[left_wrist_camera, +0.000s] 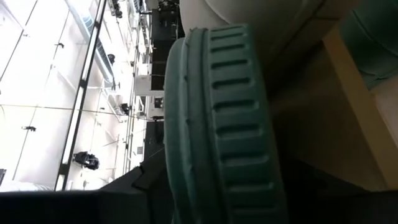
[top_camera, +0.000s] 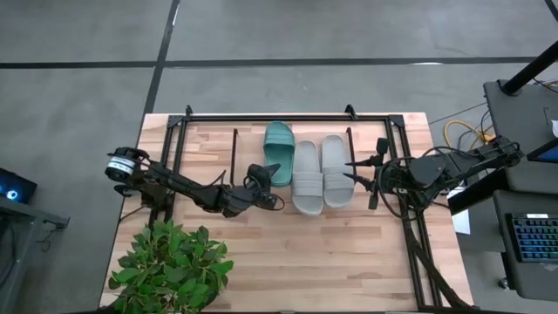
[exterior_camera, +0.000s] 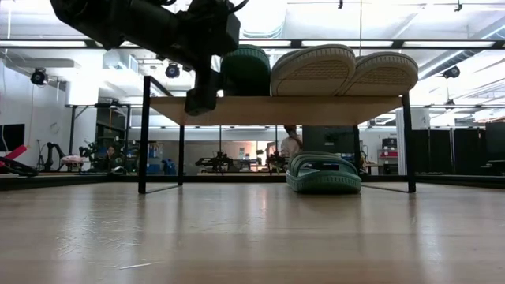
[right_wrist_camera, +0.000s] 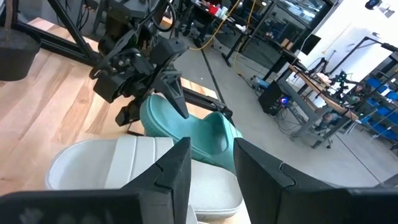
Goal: Pick and place slides into the shelf
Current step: Put the left green slides on the shelf
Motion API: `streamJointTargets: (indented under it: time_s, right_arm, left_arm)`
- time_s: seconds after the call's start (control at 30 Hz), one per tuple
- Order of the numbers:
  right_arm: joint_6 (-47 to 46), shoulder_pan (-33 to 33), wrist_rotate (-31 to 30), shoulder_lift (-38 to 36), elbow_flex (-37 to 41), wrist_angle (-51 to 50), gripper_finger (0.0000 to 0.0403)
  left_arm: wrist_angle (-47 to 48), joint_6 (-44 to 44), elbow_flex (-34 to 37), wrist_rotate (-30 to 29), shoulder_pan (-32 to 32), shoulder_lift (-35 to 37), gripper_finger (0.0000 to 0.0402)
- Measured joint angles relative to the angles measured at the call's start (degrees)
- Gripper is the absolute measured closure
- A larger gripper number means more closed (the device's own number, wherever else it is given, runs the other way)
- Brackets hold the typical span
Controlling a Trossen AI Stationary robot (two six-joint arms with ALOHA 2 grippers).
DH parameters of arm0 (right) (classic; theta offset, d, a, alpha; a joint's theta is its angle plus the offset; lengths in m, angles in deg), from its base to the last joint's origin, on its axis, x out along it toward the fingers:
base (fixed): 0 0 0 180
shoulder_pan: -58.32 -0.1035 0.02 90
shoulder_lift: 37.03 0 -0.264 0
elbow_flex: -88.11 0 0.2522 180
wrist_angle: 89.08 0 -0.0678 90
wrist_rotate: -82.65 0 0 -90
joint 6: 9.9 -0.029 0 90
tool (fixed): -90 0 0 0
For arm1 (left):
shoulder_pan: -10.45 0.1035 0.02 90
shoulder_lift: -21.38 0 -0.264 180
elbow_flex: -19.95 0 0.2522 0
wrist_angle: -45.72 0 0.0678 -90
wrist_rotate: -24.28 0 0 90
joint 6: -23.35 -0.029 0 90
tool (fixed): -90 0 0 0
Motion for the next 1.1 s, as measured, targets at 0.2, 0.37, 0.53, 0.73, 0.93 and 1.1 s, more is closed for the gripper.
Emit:
streamJointTargets:
  time_s: [0.2,0.37,0.53,0.73,0.93,1.1]
  right_arm:
    - [-0.02,0.01,0.00,0.00,0.28,0.02,0.0291]
    - [-0.25,-0.01,0.00,0.00,0.32,0.03,0.0291]
    - [-1.07,-0.01,-0.02,0.00,0.42,0.02,0.0291]
    - [-1.09,-0.01,-0.02,0.00,0.80,0.02,0.0291]
    - [-1.52,0.00,-0.04,0.00,1.41,0.05,0.0291]
    - [-1.53,-0.01,-0.04,0.00,1.56,0.09,0.0291]
  left_arm:
    - [1.04,3.92,-0.22,0.99,-1.04,0.04,0.0212]
    - [5.14,8.32,-1.37,1.52,-1.43,-0.16,0.0211]
    - [5.86,9.45,-1.64,1.25,-1.77,-0.13,0.0211]
    - [5.63,9.60,-2.05,0.77,-2.75,-0.04,0.0212]
    - [5.46,9.60,-2.63,-1.74,-3.96,-0.02,0.0212]
    - [5.33,11.21,-2.84,-3.00,-4.74,0.06,0.0212]
